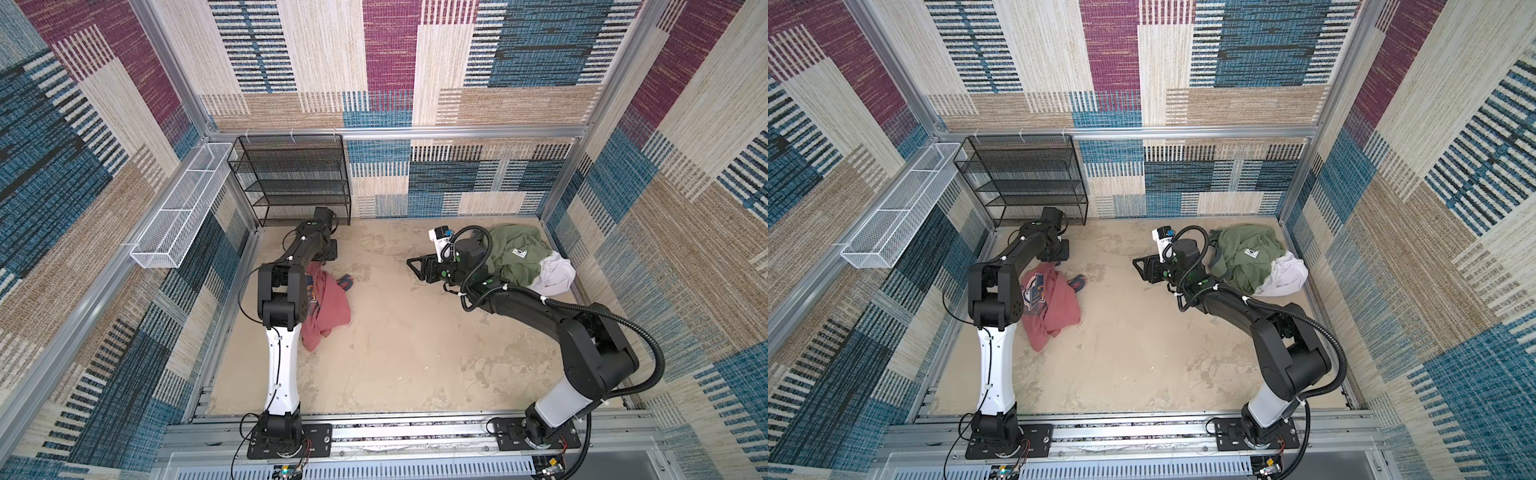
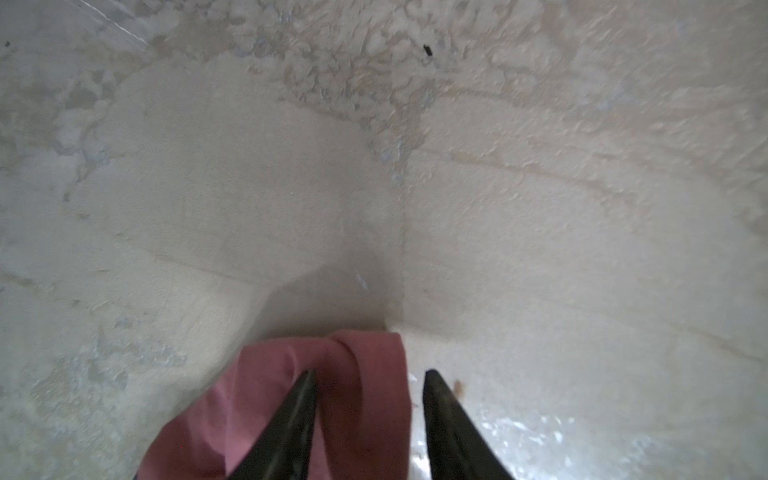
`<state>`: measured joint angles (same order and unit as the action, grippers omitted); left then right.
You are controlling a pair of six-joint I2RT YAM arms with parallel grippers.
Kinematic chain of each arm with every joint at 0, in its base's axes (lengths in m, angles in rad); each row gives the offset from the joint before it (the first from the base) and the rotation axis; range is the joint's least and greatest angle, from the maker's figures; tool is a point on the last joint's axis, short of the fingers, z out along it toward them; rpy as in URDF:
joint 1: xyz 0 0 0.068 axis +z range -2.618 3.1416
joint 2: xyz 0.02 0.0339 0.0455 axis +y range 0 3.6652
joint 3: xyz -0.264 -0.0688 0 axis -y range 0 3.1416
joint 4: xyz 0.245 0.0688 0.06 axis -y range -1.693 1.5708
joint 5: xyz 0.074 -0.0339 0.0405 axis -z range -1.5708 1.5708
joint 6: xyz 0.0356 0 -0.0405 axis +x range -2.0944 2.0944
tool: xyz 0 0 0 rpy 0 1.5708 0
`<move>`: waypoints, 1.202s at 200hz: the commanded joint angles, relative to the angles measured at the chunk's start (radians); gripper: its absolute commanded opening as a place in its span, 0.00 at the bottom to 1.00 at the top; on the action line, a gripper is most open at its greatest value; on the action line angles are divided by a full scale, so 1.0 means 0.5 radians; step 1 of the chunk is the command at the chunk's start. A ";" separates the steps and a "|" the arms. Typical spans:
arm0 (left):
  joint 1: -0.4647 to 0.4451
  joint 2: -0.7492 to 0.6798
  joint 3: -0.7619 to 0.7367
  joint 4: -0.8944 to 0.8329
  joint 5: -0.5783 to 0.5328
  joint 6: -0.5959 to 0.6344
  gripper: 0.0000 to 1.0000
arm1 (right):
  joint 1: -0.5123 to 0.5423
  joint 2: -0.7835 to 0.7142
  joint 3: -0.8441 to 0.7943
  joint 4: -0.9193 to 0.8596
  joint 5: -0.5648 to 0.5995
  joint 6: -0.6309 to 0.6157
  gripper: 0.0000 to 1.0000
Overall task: Pick out a specific cloth from the pile
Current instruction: 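Grasp the pink shirt with the left gripper and drag it farther from the robot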
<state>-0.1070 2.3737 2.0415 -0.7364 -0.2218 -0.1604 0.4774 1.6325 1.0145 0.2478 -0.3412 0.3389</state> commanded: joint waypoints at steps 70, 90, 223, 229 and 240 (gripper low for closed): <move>-0.016 -0.040 0.122 -0.129 0.136 -0.007 0.00 | -0.006 -0.049 0.043 0.006 0.010 -0.010 0.61; -0.051 -0.102 0.138 -0.126 0.171 -0.011 0.00 | -0.012 -0.108 0.022 -0.004 0.036 -0.017 0.61; -0.111 -0.290 1.003 -0.368 0.320 -0.121 0.00 | -0.031 -0.275 0.059 -0.075 0.047 -0.037 0.62; -0.111 -0.306 1.004 -0.373 0.326 -0.126 0.00 | -0.033 -0.283 0.055 -0.070 0.049 -0.036 0.62; -0.111 -0.346 0.978 -0.383 0.340 -0.142 0.00 | -0.031 -0.294 0.048 -0.066 0.053 -0.032 0.62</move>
<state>-0.1635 2.2307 2.5286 -0.8955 -0.0719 -0.2070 0.4606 1.5005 1.0340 0.2047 -0.3141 0.3233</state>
